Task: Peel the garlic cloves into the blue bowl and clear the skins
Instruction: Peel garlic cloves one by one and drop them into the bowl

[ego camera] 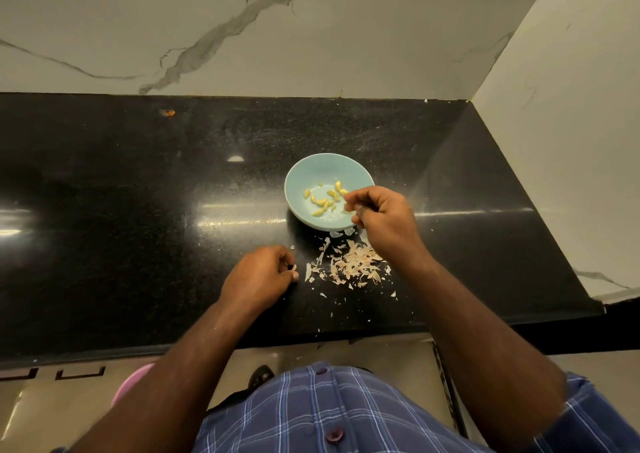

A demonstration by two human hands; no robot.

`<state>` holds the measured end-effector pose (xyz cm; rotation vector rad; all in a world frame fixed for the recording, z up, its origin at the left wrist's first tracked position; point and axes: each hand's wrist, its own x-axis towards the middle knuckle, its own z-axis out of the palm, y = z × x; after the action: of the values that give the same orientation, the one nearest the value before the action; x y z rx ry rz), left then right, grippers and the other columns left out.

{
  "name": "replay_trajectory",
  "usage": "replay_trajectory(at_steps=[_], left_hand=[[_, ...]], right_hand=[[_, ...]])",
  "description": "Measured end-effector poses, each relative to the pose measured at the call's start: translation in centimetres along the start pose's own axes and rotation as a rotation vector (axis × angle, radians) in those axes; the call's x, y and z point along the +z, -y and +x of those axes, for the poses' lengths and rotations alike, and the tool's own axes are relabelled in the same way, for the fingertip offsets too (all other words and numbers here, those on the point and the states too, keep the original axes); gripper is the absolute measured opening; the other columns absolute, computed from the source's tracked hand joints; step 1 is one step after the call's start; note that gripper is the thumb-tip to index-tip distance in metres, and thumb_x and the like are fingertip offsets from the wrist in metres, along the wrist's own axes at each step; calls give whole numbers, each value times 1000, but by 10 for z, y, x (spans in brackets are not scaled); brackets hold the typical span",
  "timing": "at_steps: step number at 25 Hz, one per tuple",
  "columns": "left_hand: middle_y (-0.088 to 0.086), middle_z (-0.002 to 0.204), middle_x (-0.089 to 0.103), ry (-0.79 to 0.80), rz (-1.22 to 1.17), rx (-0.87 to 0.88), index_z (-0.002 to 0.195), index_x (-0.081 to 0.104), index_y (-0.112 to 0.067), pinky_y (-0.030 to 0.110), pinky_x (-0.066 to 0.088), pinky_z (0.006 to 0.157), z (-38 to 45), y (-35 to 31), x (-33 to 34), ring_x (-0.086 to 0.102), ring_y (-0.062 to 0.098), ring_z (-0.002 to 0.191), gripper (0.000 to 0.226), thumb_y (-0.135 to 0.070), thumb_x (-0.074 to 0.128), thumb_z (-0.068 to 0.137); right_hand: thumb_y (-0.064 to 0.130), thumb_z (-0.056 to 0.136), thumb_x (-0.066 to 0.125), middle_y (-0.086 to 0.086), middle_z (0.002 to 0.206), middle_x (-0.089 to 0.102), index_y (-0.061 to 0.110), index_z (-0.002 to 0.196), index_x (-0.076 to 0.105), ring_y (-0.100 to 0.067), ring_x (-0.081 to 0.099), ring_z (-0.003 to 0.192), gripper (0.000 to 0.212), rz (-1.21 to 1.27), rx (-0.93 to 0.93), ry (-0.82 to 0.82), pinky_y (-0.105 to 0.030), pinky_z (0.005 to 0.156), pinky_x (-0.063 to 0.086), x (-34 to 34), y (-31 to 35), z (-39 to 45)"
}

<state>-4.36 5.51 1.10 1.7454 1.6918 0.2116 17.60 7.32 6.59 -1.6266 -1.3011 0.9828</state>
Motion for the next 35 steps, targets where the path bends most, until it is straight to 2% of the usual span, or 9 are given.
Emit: replay_trajectory(at_steps=[4,7,10,13,17,22,26,30,35], left_hand=[[-13,86,66,-46,55,28,94,69,-31,33,54,76,2,2,5,63,6,82,3,-32,70,91],[-12,85,67,-89,-7,41,88,66,-31,34,55,74,3,1,5,64,9,80,6,-33,66,93],[-7,82,70,-69,-367,28,87,67,-30,33,53,70,-1,-9,2,65,11,73,9,-26,68,96],[0,76,68,33,-703,83,92,72,-19,23,48,62,-11,-26,0,59,5,66,9,-11,69,95],[1,79,71,78,-785,128,96,74,-15,16,47,60,-18,-39,-1,61,2,67,9,-7,71,92],[6,81,71,179,-1140,-35,102,69,-6,23,51,63,-24,-47,2,67,11,71,14,0,70,89],[13,88,72,171,-1204,-139,102,67,-5,23,57,64,-25,-54,6,70,17,74,19,4,73,86],[14,89,72,136,-1209,-152,99,65,-8,24,58,67,-23,-60,10,71,19,78,20,4,74,86],[11,84,73,73,-1140,-42,97,65,-10,25,59,66,-22,-59,8,71,20,79,23,8,72,85]], right_hand=[[12,106,45,2,81,64,25,103,67,-10,55,69,26,-28,61,59,-32,66,49,4,-13,-22],[21,99,63,12,86,72,26,108,71,5,63,72,13,-231,23,127,-17,72,47,2,-18,-36],[23,91,75,14,106,75,26,109,77,3,67,94,18,-280,-24,179,-18,85,50,4,-20,-43],[27,92,73,12,99,77,24,110,77,-1,71,92,18,-159,-13,210,-26,86,58,11,-17,-48],[22,91,75,3,84,76,18,94,78,-5,71,80,6,-22,48,174,-27,75,58,12,-17,-50],[17,93,71,2,80,72,19,91,72,-8,64,72,4,-90,25,207,-30,68,55,8,-17,-55],[13,95,67,12,81,66,23,91,69,-1,57,72,11,-287,-83,193,-18,64,44,1,-18,-59],[10,94,66,13,84,64,24,89,68,-5,60,81,14,-377,-141,140,-22,68,49,2,-19,-60],[6,92,70,3,83,77,24,92,75,-8,70,78,19,21,19,258,-32,76,59,-9,-20,-49]])
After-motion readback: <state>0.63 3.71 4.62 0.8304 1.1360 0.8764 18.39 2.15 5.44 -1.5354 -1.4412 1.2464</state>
